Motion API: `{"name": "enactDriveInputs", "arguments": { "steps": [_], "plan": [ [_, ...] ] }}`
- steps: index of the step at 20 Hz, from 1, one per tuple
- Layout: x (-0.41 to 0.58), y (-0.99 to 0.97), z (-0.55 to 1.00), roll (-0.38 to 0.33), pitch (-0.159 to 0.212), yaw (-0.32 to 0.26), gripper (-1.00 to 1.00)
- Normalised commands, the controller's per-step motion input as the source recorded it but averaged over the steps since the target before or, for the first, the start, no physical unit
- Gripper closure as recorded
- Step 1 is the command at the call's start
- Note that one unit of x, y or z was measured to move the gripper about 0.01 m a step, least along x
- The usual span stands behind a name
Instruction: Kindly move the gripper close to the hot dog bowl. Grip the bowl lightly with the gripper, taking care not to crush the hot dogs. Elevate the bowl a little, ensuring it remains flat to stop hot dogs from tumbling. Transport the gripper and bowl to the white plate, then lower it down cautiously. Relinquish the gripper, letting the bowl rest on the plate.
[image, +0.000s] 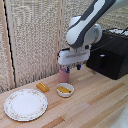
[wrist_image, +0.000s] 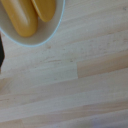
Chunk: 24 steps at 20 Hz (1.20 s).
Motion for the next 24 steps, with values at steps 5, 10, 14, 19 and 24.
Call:
{"name": "enactDriveInputs", "arguments": {
  "steps": [5,10,14,19,24],
  "plan": [
    [-0.003,-0.21,-0.31,0.0,0.0,0.082,-1.0],
    [-0.021,-0.03,-0.28,-0.021,0.0,0.095,-1.0],
    [0.031,0.0,-0.26,-0.055,0.0,0.109,-1.0],
    [0.125,-0.08,-0.27,-0.026,0.0,0.11,-1.0],
    [0.12,-0.01,-0.21,-0.035,0.0,0.105,-1.0]
  ]
}}
